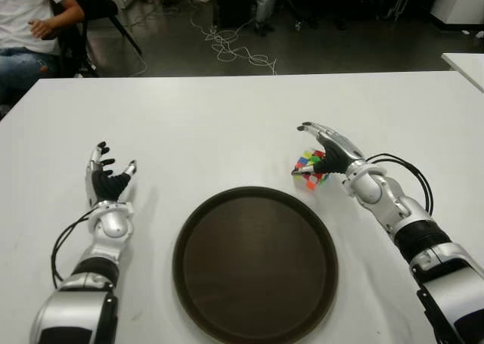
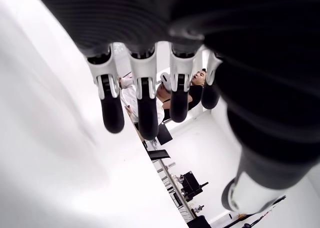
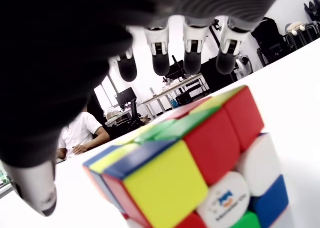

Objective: Pick up the Rubik's Cube and put it in the plate

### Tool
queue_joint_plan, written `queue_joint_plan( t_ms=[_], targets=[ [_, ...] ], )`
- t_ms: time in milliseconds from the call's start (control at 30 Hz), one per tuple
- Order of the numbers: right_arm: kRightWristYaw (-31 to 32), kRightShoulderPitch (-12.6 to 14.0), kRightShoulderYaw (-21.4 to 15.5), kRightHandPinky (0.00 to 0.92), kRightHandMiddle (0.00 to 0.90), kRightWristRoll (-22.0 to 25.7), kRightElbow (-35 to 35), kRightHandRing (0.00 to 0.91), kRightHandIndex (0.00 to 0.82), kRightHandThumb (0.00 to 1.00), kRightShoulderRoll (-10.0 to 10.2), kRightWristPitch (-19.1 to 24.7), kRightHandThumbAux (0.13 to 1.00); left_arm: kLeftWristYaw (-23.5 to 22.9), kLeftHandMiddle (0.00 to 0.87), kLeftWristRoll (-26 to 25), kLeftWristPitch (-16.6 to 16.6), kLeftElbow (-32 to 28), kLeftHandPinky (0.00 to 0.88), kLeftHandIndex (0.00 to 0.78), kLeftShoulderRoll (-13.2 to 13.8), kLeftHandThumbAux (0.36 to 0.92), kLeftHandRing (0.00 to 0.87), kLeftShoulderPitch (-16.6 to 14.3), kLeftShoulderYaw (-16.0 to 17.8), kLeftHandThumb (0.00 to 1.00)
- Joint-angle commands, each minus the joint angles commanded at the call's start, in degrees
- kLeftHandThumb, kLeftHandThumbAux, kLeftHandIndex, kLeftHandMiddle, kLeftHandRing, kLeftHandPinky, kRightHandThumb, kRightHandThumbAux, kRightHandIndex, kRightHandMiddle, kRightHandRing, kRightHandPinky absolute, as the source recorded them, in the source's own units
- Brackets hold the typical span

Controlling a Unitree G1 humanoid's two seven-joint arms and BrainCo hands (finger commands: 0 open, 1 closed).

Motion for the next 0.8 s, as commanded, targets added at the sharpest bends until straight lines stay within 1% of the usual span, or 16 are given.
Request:
queue_joint_plan(
  t_ms=[133, 267, 500, 633, 800],
  targets=[
    [-0.2, 0.0, 0.2, 0.000, 0.000, -0.2, 0.3, 0.000, 0.000, 0.000, 0.0, 0.2, 0.619, 0.1, 0.158, 0.0, 0.0, 0.0, 0.273, 0.106, 0.0, 0.771, 0.201, 0.1, 0.0, 0.001],
    [-0.2, -0.1, 0.3, 0.000, 0.000, -0.3, 0.4, 0.000, 0.000, 0.000, 0.0, 0.6, 0.628, -0.1, 0.149, 0.1, -0.2, 0.0, 0.255, 0.105, 0.0, 0.766, 0.184, 0.1, 0.0, 0.004],
    [0.2, 0.2, 0.4, 0.000, 0.000, -0.2, 0.1, 0.000, 0.000, 0.000, 0.0, 1.6, 0.635, -0.1, 0.159, 0.3, -0.1, 0.2, 0.262, 0.103, 0.2, 0.741, 0.195, 0.1, -0.1, 0.000],
    [0.4, 0.2, 0.5, 0.000, 0.000, -0.2, -0.1, 0.000, 0.000, 0.000, 0.0, 2.1, 0.637, 0.1, 0.172, 0.4, 0.2, 0.3, 0.307, 0.104, 0.2, 0.720, 0.217, 0.0, -0.2, 0.000],
    [0.5, 0.5, 0.6, 0.000, 0.000, -0.2, -0.4, 0.000, 0.000, 0.000, -0.1, 2.5, 0.623, 0.0, 0.168, 0.4, -0.1, 0.3, 0.302, 0.108, 0.3, 0.718, 0.214, 0.1, -0.2, 0.007]
  ],
)
